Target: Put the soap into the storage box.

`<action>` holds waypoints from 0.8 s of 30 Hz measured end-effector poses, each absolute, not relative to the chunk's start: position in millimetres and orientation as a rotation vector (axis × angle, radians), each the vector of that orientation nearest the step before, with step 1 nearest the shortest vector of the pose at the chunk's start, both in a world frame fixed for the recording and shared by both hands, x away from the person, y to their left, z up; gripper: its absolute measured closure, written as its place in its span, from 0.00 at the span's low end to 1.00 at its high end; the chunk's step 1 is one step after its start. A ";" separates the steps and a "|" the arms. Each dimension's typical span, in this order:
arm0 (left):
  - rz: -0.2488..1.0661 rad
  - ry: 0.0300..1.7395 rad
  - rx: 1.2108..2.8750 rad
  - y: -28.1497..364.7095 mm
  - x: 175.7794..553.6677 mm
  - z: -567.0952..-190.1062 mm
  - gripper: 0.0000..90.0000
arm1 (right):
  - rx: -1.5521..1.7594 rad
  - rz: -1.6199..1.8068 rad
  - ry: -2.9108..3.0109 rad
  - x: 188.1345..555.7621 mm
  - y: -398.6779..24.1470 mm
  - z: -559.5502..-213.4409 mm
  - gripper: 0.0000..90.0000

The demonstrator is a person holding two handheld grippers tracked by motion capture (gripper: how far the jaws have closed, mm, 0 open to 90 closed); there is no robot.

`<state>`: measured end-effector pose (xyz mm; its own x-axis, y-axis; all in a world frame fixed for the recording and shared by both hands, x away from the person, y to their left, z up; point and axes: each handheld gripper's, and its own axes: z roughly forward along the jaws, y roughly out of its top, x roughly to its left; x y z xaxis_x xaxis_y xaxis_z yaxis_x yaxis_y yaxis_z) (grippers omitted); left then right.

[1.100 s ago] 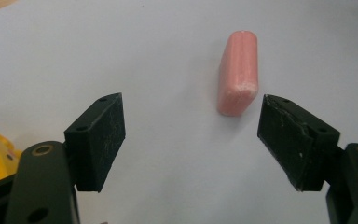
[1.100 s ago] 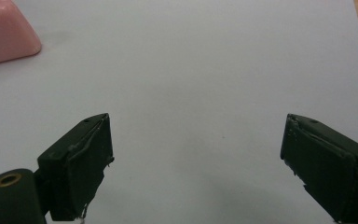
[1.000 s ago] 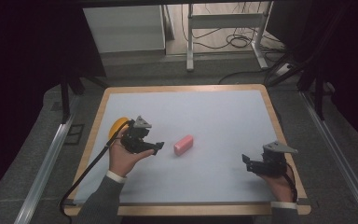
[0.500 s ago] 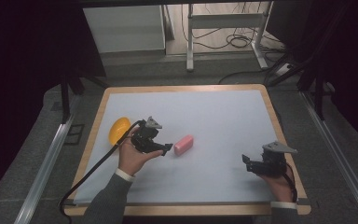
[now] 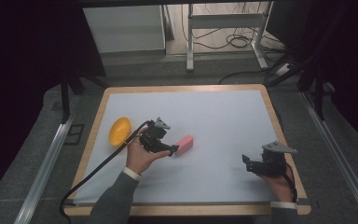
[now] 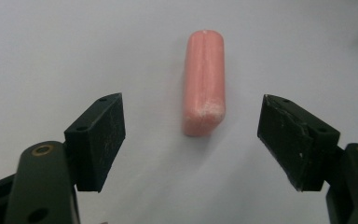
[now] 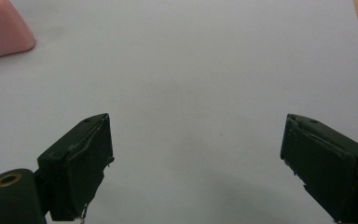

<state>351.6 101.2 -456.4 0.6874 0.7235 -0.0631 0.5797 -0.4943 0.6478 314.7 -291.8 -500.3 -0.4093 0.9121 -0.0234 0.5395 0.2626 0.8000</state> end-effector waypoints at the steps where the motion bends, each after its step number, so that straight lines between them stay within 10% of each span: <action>1: 0.284 0.998 2.241 101.0 352.6 -457.0 0.26 | 1.310 1.006 2.049 314.7 -291.8 -500.2 0.10; 24: 0.267 0.952 2.343 60.2 372.2 -461.2 0.32 | 1.321 0.994 2.053 316.2 -291.8 -502.6 0.10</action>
